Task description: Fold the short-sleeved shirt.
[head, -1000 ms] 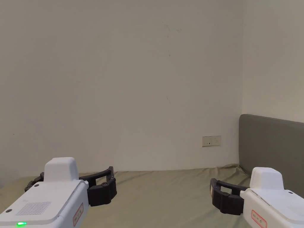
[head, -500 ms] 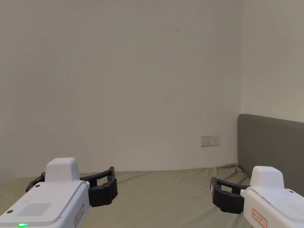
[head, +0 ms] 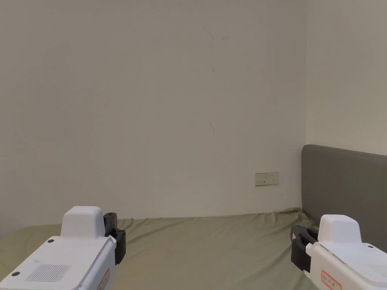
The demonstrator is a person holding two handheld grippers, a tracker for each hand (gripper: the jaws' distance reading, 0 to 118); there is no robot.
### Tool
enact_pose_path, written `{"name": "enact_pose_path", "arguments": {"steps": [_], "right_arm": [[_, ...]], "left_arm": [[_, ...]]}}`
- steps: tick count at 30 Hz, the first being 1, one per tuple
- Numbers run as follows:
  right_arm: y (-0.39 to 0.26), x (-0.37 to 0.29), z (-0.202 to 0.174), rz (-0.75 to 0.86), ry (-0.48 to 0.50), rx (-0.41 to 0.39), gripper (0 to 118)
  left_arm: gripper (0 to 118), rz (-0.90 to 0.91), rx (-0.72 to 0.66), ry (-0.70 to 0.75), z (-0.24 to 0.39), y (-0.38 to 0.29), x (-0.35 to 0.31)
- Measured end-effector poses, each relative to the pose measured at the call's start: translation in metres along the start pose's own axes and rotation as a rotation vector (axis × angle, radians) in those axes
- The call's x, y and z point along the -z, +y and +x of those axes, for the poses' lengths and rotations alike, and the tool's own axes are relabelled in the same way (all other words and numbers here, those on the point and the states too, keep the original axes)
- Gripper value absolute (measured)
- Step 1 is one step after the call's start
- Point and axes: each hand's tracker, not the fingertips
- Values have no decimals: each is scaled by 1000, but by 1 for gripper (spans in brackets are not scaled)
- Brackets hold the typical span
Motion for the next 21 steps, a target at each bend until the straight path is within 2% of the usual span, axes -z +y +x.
{"name": "enact_pose_path", "arguments": {"steps": [4, 14, 17, 21], "right_arm": [[-5, -2, -2, 9, -60, -24, 1], [-9, -8, 6, -14, -46, 29, 1], [-9, 1, -11, -15, 8, 24, 1], [-8, 20, -61, -27, 148, 12, 1]], "left_arm": [[0, -18, -46, -43, -2, -3, 0], [0, -44, -35, -17, -12, -5, -1], [0, -31, 18, 71, -33, -3, -16], [0, -33, -33, 196, -86, 3, -53]]}}
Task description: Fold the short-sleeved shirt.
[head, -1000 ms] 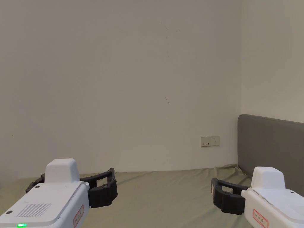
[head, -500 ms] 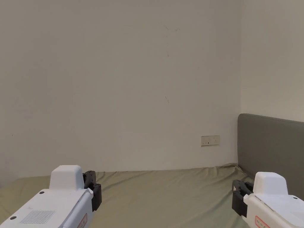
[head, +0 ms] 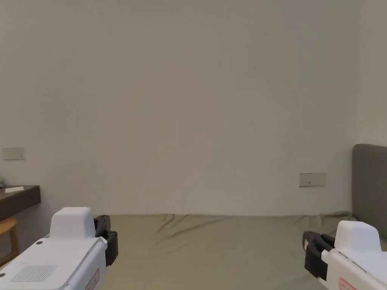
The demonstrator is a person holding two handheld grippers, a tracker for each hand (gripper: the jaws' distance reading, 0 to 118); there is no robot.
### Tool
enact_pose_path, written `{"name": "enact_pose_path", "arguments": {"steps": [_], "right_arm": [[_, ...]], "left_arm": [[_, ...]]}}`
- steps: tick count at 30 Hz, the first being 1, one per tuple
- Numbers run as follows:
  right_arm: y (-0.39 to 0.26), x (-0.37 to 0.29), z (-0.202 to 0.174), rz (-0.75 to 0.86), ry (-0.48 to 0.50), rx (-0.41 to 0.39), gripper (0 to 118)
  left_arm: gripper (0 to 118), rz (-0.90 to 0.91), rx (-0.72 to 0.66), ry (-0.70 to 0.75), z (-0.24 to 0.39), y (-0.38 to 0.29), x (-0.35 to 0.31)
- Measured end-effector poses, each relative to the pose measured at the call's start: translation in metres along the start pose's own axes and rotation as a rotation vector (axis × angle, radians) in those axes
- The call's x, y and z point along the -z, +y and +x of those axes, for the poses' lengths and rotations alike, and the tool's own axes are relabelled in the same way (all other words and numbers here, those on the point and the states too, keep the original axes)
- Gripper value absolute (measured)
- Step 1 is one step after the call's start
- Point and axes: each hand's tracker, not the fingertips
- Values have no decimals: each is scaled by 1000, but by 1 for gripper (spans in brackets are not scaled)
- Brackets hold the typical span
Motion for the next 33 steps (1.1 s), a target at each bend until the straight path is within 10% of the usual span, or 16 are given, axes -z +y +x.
{"name": "enact_pose_path", "arguments": {"steps": [18, 33], "right_arm": [[-64, 41, -314, -140, 716, -149, 1], [-107, 127, -242, -246, 480, -148, 1]], "left_arm": [[0, -112, 60, 725, -207, -45, -226], [0, -656, -119, 162, -206, -195, 59]]}}
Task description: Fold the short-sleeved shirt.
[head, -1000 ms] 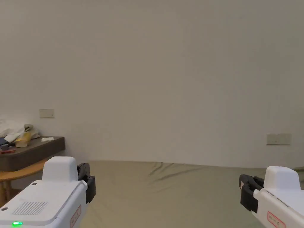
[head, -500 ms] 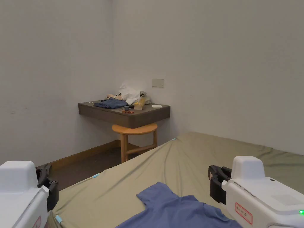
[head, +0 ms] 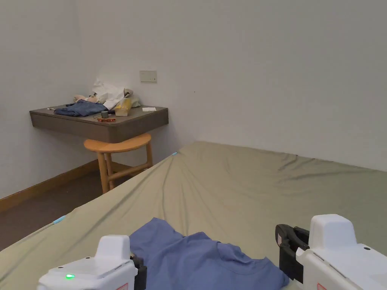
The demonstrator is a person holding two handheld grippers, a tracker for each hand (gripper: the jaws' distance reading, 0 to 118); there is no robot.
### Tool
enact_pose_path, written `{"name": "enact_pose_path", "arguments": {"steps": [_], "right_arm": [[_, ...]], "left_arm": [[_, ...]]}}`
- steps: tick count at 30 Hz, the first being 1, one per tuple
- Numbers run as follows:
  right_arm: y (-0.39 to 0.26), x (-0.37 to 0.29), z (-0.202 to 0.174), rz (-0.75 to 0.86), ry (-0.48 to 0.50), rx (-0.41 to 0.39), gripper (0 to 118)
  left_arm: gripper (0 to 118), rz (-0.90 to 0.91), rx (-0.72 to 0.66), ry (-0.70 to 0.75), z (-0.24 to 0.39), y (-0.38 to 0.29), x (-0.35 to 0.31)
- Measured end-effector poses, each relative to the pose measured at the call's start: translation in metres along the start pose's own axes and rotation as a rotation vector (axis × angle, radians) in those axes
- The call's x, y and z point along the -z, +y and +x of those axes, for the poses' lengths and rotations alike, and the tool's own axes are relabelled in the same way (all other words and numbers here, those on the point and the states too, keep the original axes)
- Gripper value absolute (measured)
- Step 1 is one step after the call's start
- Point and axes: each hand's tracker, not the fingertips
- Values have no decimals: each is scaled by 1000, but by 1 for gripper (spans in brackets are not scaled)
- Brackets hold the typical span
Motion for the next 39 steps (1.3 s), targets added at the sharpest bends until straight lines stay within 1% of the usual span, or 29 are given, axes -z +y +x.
{"name": "enact_pose_path", "arguments": {"steps": [1, 3, 6, 7, 8, 9, 10, 11, 12, 13, 14, 16, 17, 18, 19, 20, 21, 24, 26, 27, 29, 30, 31, 33, 35, 38, 39], "right_arm": [[-4, 6, 8, -18, -6, 8, 1], [-12, 18, 22, -47, -27, 18, 1], [-24, 34, 41, -76, -56, 42, 1], [-28, 39, 45, -88, -61, 49, 1], [-32, 43, 50, -99, -70, 55, 1], [-36, 47, 53, -111, -77, 55, 1], [-40, 50, 56, -124, -84, 53, 1], [-45, 52, 59, -131, -90, 54, 1], [-49, 54, 62, -143, -93, 57, 1], [-53, 56, 64, -152, -97, 65, 1], [-57, 57, 67, -163, -99, 71, 1], [-63, 59, 69, -179, -105, 79, 1], [-66, 60, 71, -188, -109, 82, 1], [-68, 61, 72, -194, -109, 84, 1], [-70, 61, 73, -198, -110, 85, 1], [-71, 60, 74, -201, -113, 86, 1], [-72, 59, 75, -202, -115, 86, 1], [-74, 54, 79, -203, -122, 96, 1], [-74, 51, 81, -205, -125, 100, 1], [-74, 48, 82, -204, -130, 100, 1], [-74, 43, 85, -204, -136, 100, 1], [-74, 41, 87, -201, -142, 107, 1], [-74, 38, 90, -199, -145, 116, 1], [-72, 32, 93, -191, -147, 136, 1], [-71, 23, 96, -187, -148, 138, 1], [-69, 9, 103, -174, -163, 125, 1], [-69, 4, 107, -167, -168, 133, 1]], "left_arm": [[0, -52, 5, -28, 4, 0, 23], [0, -147, -26, -77, 6, 4, 75], [0, -239, -67, -101, 4, 3, 137], [0, -269, -51, -94, 4, 2, 154], [11, -295, -15, -74, 4, 0, 171], [45, -327, -1, -63, 3, -4, 183], [109, -350, 3, -57, 2, -8, 195], [117, -394, -15, -67, 0, -14, 209], [108, -358, -10, -68, -1, -19, 217], [105, -387, -32, -80, -7, -24, 232], [108, -421, -65, -67, -7, -29, 246], [117, -487, -38, -61, -7, -44, 271], [118, -524, -29, -63, -1, -45, 247], [118, -522, -20, -48, 1, -53, 248], [118, -439, 14, -21, 8, -55, 242], [118, -430, 22, 32, 15, -56, 237], [118, -430, 17, 33, 19, -62, 248], [118, -428, -4, -10, 8, -58, 240], [114, -455, -3, 15, 10, -49, 237], [106, -457, -16, 31, 10, -45, 232], [66, -419, -8, 43, 17, -40, 222], [36, -400, 12, 44, 17, -38, 218], [0, -409, 16, 31, 16, -38, 216], [0, -414, -40, 13, 8, -42, 216], [0, -392, -32, 8, 7, -35, 209], [0, -295, -23, -6, 17, -13, 181], [0, -295, -28, -5, 20, -4, 175]]}}
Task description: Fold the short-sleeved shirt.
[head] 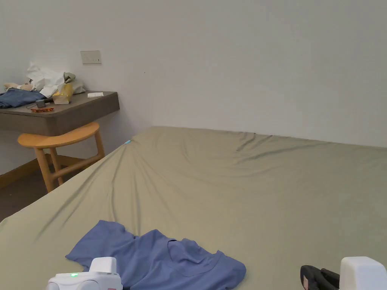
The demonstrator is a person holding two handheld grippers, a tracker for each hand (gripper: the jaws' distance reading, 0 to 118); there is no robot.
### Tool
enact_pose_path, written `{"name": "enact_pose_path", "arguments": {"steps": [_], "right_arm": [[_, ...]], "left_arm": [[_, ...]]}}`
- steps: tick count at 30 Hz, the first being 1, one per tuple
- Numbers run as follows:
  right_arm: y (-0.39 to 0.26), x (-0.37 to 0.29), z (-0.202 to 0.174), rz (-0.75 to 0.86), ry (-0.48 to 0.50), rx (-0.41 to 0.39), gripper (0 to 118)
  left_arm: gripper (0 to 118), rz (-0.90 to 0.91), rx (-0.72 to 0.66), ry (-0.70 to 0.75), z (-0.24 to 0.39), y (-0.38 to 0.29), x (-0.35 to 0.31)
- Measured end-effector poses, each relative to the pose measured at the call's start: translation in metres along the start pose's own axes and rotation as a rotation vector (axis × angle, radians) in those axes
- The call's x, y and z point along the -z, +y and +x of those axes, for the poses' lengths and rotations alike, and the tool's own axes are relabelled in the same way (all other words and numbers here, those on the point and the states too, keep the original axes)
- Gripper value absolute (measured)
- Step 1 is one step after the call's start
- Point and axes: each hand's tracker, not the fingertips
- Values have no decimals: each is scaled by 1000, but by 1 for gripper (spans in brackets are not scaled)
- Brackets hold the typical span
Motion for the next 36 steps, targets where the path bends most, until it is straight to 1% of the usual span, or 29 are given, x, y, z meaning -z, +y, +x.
{"name": "enact_pose_path", "arguments": {"steps": [2, 5, 6, 7, 8, 9, 10, 11, 12, 14, 17, 19, 21, 24, 26, 27, 28, 29, 30, 32, 34, 36], "right_arm": [[0, -11, 11, 14, -6, 16, 1], [-3, -34, 31, 41, -48, 53, 1], [-5, -43, 38, 41, -60, 58, 1], [-7, -50, 46, 44, -67, 61, 1], [-10, -58, 53, 48, -87, 65, 1], [-13, -67, 62, 52, -104, 70, 1], [-15, -74, 69, 50, -116, 81, 1], [-17, -82, 79, 51, -127, 97, 1], [-20, -91, 88, 56, -137, 114, 1], [-24, -111, 105, 72, -172, 136, 1], [-29, -144, 133, 84, -232, 151, 1], [-30, -169, 154, 101, -284, 154, 1], [-33, -195, 176, 125, -361, 168, 1], [-38, -232, 206, 137, -441, 187, 1], [-42, -253, 220, 137, -487, 180, 1], [-45, -263, 227, 145, -516, 179, 1], [-48, -270, 232, 146, -532, 184, 1], [-51, -277, 238, 144, -538, 187, 1], [-54, -282, 243, 139, -554, 193, 1], [-59, -288, 245, 135, -573, 210, 1], [-66, -291, 249, 129, -577, 237, 1], [-72, -290, 248, 118, -570, 238, 1]], "left_arm": [[0, 40, 32, 16, 13, 12, -17], [0, 36, 231, 91, 42, 24, -28], [0, 73, 218, 97, 51, 25, -35], [0, 116, 160, -34, 55, 33, -47], [0, 144, 43, -136, 65, 44, -62], [0, 179, 24, -203, 84, 56, -78], [0, 227, 108, -202, 106, 65, -90], [0, 268, 226, -203, 135, 75, -105], [0, 319, 297, -198, 164, 82, -121], [0, 378, 364, -306, 218, 92, -145], [0, 433, 404, -483, 295, 100, -179], [0, 446, 477, -564, 347, 98, -194], [0, 450, 537, -623, 397, 88, -202], [0, 383, 593, -693, 457, 52, -190], [0, 331, 597, -758, 486, 17, -179], [0, 278, 603, -809, 497, -3, -176], [0, 229, 586, -851, 506, -21, -173], [0, 156, 596, -902, 515, -41, -167], [0, 109, 622, -911, 523, -60, -160], [0, 56, 655, -819, 539, -101, -140], [0, -52, 646, -764, 543, -133, -122], [0, -154, 609, -798, 543, -161, -108]]}}
